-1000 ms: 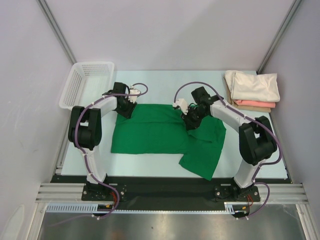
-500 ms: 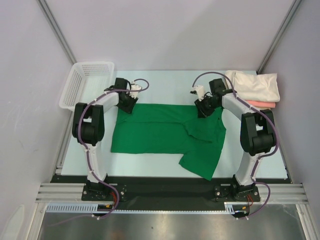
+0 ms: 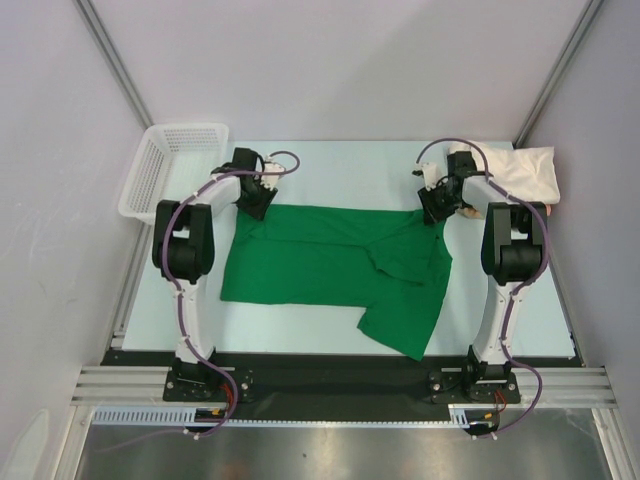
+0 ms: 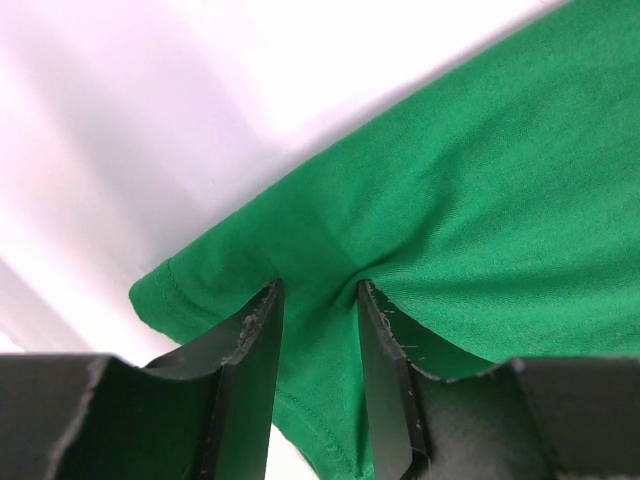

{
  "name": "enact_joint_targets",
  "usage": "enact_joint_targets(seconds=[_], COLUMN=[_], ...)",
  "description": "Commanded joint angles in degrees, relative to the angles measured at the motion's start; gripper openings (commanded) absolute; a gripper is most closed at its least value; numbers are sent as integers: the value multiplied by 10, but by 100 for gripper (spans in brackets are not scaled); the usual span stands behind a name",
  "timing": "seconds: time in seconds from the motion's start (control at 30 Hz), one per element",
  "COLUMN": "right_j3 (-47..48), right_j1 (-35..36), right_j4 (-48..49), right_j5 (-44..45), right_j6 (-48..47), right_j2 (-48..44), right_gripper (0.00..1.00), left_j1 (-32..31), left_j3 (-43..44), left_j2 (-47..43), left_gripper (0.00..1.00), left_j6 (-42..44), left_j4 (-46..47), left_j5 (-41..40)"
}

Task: Fold and stack the t-shirts
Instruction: Fold the tshirt

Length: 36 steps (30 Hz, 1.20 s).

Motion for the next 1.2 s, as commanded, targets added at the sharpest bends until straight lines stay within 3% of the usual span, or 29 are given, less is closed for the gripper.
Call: enact_joint_targets(seconds=[0.0,0.4,0.7,1.17], right_j3=[30,75,103,91], right_j1=[-2,-1,5,5], right_j4=[8,14,7,16], right_j5=[26,53,55,50], right_j6=[-11,-29,-44,-22], right_j2=[20,68,80,76], right_gripper=[29,30,30,31], left_j1=[6,6,18,25], left_j3=[1,-86,31,99], left_j2=[7,-106,-36,59], left_gripper=[40,40,42,40], left_j6=[14,44,52,53], left_j4=[-6,1,-4,-41], left_j5=[-5,-11,-31,-56])
